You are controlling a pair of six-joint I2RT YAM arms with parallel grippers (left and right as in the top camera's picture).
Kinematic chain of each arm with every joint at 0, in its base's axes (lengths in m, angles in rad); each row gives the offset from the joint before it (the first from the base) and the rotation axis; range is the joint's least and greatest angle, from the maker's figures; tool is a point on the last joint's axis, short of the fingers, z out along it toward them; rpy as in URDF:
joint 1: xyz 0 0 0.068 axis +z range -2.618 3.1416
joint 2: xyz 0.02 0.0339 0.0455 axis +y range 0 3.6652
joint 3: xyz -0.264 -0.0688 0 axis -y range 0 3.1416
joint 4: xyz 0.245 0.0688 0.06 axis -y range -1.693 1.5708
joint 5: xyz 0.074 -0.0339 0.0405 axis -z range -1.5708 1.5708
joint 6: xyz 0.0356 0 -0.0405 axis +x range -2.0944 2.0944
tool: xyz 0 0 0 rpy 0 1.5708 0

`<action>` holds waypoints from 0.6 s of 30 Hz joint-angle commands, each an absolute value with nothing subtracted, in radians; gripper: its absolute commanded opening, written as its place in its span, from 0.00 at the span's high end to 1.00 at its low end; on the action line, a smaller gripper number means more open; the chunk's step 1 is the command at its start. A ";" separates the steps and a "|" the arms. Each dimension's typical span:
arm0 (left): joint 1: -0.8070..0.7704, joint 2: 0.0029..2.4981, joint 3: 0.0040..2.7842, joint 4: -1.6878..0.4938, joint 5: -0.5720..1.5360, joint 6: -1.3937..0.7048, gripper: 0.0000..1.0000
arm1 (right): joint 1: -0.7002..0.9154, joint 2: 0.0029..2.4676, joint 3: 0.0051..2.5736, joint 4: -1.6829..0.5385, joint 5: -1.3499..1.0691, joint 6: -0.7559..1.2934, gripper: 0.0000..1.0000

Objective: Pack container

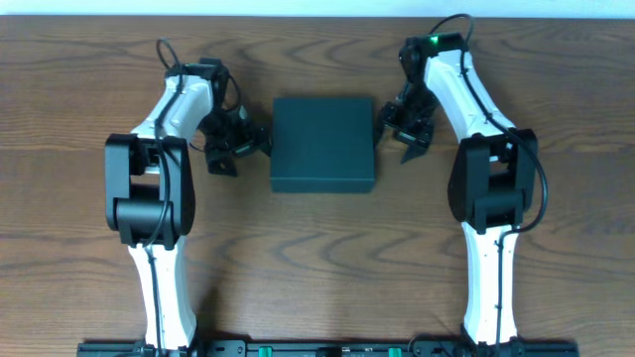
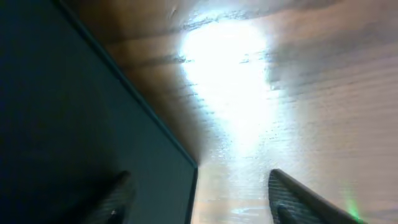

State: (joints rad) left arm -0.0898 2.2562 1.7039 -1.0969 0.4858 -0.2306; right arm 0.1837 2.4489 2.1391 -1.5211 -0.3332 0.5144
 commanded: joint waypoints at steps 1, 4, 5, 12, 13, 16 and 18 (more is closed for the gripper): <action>-0.142 2.236 1.704 -1.080 0.534 -0.241 0.05 | 0.237 2.424 2.143 -1.510 -0.493 0.530 0.16; -0.132 2.236 1.705 -1.076 0.513 -0.240 0.05 | 0.216 2.424 2.143 -1.512 -0.493 0.531 0.13; -0.128 2.236 1.705 -1.077 0.514 -0.240 0.05 | 0.211 2.424 2.143 -1.512 -0.493 0.531 0.13; -0.121 2.236 1.705 -1.100 0.527 -0.240 0.05 | 0.190 2.423 2.143 -1.577 -0.496 0.531 0.17; -0.125 2.236 1.705 -1.105 0.528 -0.240 0.05 | 0.191 2.423 2.143 -1.588 -0.486 0.531 0.17; -0.129 2.236 1.705 -1.125 0.516 -0.239 0.05 | 0.191 2.423 2.143 -1.625 -0.430 0.543 0.16; -0.130 2.236 1.705 -1.129 0.470 -0.239 0.05 | 0.190 2.423 2.143 -1.635 -0.390 0.543 0.16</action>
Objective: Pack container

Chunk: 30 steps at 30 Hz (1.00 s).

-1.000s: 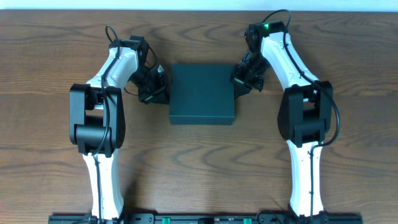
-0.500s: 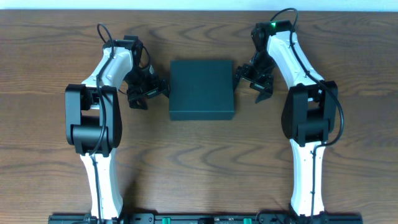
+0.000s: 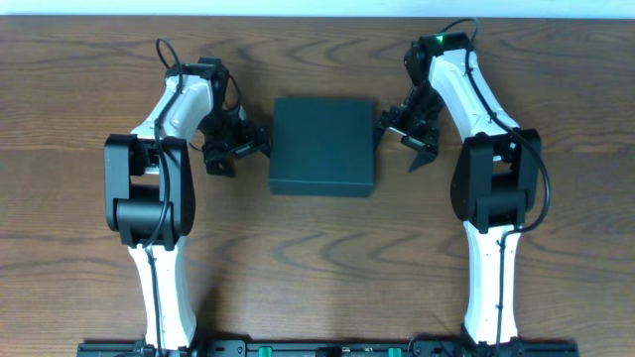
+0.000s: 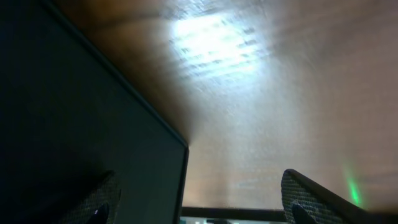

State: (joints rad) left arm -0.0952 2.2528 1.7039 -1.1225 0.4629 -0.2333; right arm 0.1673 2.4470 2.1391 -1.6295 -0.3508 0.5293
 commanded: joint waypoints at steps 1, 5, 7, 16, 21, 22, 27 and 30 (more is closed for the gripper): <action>-0.130 2.236 1.705 -1.129 0.443 -0.239 0.05 | 0.188 2.423 2.143 -1.634 -0.375 0.543 0.16; -0.124 2.236 1.705 -1.128 0.327 -0.239 0.04 | 0.187 2.423 2.143 -1.631 -0.305 0.545 0.17; -0.122 2.236 1.705 -1.129 0.308 -0.239 0.04 | 0.187 2.423 2.143 -1.636 -0.299 0.545 0.17; -0.110 2.216 1.705 -1.127 0.134 -0.240 0.05 | 0.182 2.423 2.143 -1.655 -0.163 0.565 0.18; -0.071 2.170 1.732 -1.121 -0.026 -0.262 0.05 | 0.147 2.418 2.146 -1.622 -0.049 0.574 0.17; -0.063 2.152 1.747 -1.114 -0.045 -0.258 0.05 | 0.138 2.409 2.148 -1.594 -0.033 0.563 0.16; -0.051 1.976 1.863 -1.050 -0.115 -0.044 0.05 | 0.099 2.254 2.190 -1.440 0.007 0.394 0.13; -0.053 1.893 1.905 -1.050 -0.111 0.045 0.04 | 0.088 2.140 2.192 -1.404 0.012 0.297 0.12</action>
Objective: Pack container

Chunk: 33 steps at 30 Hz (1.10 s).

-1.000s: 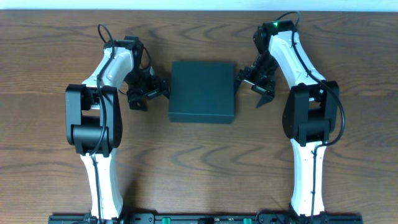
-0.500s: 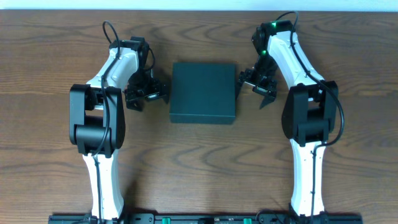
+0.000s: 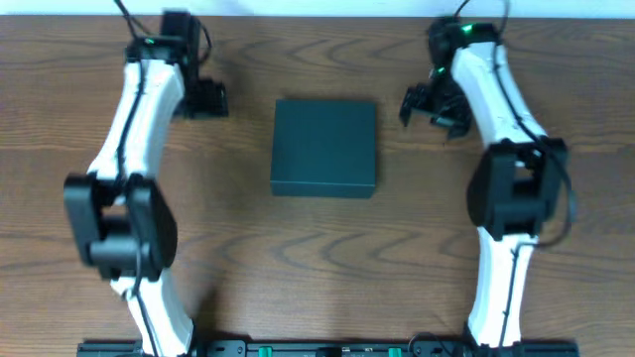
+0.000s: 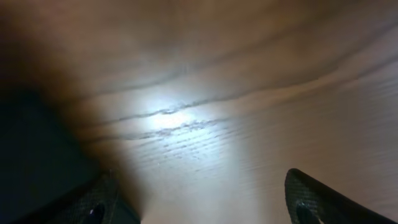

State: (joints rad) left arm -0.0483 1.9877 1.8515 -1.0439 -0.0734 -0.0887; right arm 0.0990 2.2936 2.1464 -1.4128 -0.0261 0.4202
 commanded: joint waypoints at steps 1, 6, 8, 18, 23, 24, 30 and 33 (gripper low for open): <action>-0.053 1.863 1.917 -1.052 -0.111 0.057 0.05 | 0.085 2.097 2.192 -1.402 0.012 0.276 0.12; -0.053 1.685 1.941 -1.092 -0.079 0.084 0.04 | 0.086 1.891 2.192 -1.414 0.011 0.186 0.13; -0.053 1.614 1.941 -1.152 -0.045 0.083 0.05 | 0.086 1.819 2.192 -1.436 0.012 0.168 0.14; -0.143 1.233 1.941 -1.478 0.068 0.081 0.05 | 0.091 1.538 2.189 -1.693 -0.017 0.032 0.17; -0.178 1.032 1.940 -1.586 0.032 0.039 0.05 | 0.113 1.362 2.155 -1.698 -0.068 0.028 0.16; -0.178 0.992 1.940 -1.624 0.017 0.026 0.05 | 0.126 1.323 2.144 -1.698 -0.068 0.028 0.16; -0.178 0.793 1.909 -1.689 0.045 -0.032 0.05 | 0.175 1.063 2.017 -1.698 -0.068 0.010 0.15; -0.177 0.664 1.806 -1.689 0.045 -0.060 0.05 | 0.178 0.872 1.848 -1.697 -0.089 -0.001 0.15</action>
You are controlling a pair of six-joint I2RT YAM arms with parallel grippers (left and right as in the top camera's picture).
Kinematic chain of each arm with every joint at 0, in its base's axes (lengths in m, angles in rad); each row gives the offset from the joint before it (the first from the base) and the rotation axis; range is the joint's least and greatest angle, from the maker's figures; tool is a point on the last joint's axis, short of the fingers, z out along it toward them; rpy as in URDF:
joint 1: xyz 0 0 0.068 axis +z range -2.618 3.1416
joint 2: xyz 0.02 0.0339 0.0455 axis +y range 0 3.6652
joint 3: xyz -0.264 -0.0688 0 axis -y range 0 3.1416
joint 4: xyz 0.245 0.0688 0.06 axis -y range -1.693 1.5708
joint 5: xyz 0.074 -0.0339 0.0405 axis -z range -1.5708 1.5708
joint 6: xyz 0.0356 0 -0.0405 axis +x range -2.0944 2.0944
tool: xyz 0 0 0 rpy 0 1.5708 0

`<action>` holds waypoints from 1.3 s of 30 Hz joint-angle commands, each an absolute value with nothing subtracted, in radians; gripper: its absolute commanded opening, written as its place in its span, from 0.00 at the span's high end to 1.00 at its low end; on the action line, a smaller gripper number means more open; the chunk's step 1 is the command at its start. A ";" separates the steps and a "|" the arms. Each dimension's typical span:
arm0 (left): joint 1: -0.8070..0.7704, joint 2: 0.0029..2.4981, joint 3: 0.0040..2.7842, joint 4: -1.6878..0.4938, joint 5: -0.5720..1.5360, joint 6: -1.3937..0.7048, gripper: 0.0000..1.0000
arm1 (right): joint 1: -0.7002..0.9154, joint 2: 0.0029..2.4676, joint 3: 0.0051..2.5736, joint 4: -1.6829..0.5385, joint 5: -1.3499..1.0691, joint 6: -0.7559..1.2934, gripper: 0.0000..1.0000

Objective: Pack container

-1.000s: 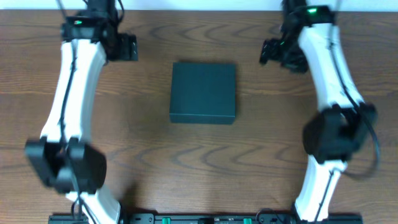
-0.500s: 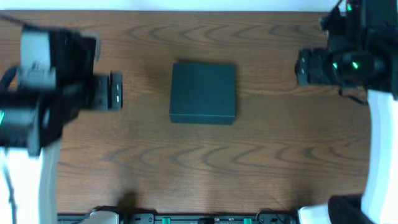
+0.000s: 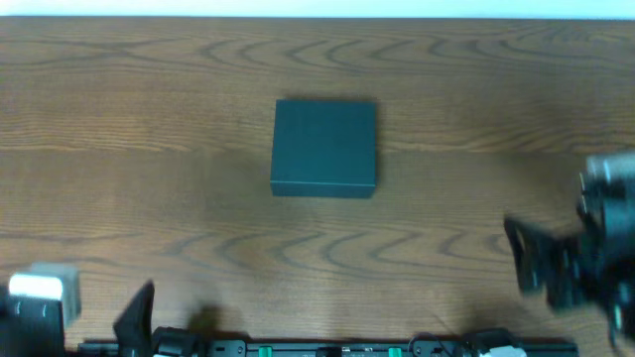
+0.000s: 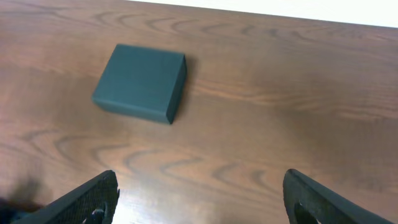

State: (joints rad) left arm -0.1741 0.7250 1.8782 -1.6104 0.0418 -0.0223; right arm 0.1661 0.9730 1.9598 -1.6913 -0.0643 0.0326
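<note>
A closed dark green box point(image 3: 324, 147) lies flat in the middle of the wooden table, with nothing touching it. In the right wrist view the box point(image 4: 140, 81) lies far ahead and to the left. My right gripper point(image 4: 202, 208) is open and empty, its two dark fingers point(image 4: 93, 199) spread wide at the frame's bottom corners. From overhead, my right gripper point(image 3: 531, 258) is a blur at the near right, well away from the box. The left arm point(image 3: 40, 293) sits at the near left corner, with one dark part point(image 3: 134, 315) showing beside it.
The brown wooden table point(image 3: 159, 119) stretches around the box on all sides. A black rail point(image 3: 317, 347) runs along the near edge between the two arm bases. A white wall strip shows beyond the far edge.
Both arms have moved from beside the box's far corners back to the table's near corners. The right wrist camera now sees the whole box from a distance. The box stayed put.
At first both grippers stood close against the left and right sides of the closed box, and stayed there at the following moment. Later they were apart from it, near the far edge. Now both arms are drawn back to the near edge, the box alone at centre.
</note>
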 commanded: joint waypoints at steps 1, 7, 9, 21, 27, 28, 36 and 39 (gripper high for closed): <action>-0.177 0.632 1.771 -1.689 0.045 -0.061 0.05 | 0.178 0.812 1.790 -1.697 -0.099 -0.006 0.15; -0.177 0.441 1.393 -1.614 0.063 -0.192 0.05 | 0.177 0.475 1.357 -1.493 -0.241 -0.023 0.01; -0.177 0.395 1.234 -1.467 0.139 -0.209 0.05 | 0.177 0.386 1.179 -1.289 -0.348 -0.020 0.01; -0.177 0.588 0.414 -0.096 0.043 0.045 0.05 | 0.177 0.529 0.344 -0.009 -0.259 -0.023 0.01; -0.177 0.709 0.325 0.062 0.065 0.045 0.05 | 0.176 0.604 0.184 0.189 -0.265 -0.023 0.01; -0.177 0.722 0.308 0.094 0.072 0.043 0.04 | 0.176 0.605 0.156 0.231 -0.266 -0.020 0.01; -0.177 0.746 0.092 0.287 0.078 -0.086 0.05 | 0.175 0.608 0.006 0.376 -0.274 0.055 0.01; -0.177 0.746 0.036 0.301 0.078 -0.125 0.05 | 0.175 0.609 0.006 0.351 -0.272 0.079 0.01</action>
